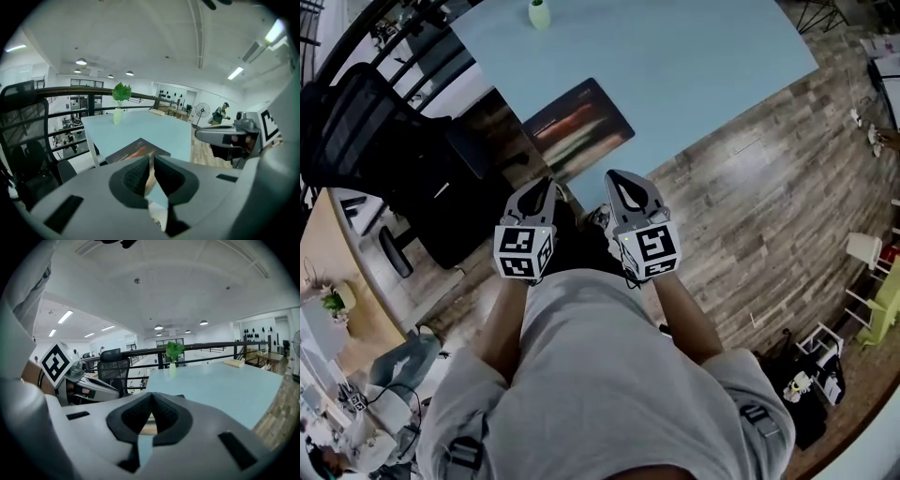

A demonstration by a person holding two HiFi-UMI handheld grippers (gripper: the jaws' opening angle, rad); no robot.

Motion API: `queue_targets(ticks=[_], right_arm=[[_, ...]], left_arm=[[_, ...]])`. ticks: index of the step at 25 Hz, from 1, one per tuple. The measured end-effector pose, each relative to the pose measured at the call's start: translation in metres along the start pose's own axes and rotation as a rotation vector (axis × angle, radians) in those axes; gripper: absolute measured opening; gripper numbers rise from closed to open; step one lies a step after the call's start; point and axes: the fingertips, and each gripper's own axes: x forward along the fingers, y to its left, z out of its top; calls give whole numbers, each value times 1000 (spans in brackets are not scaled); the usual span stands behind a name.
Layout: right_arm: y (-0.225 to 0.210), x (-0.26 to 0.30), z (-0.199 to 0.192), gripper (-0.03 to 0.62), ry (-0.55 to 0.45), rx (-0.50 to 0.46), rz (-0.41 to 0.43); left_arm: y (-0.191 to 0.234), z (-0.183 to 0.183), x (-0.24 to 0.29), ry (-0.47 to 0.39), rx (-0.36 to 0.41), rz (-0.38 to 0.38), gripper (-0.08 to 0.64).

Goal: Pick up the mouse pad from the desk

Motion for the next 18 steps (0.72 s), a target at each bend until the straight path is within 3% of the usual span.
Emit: queue_targets(ticks=[13, 15, 18], right_arm=[[2, 48, -28, 5, 167, -40, 59], [5, 57, -32, 5, 183, -40, 66], [5, 63, -37, 5, 222, -46, 74]], left_arm=[[31, -42, 43, 86, -135, -35, 43], [40, -47, 50, 86, -182, -43, 43], [48, -58, 62, 83, -322, -59, 43]])
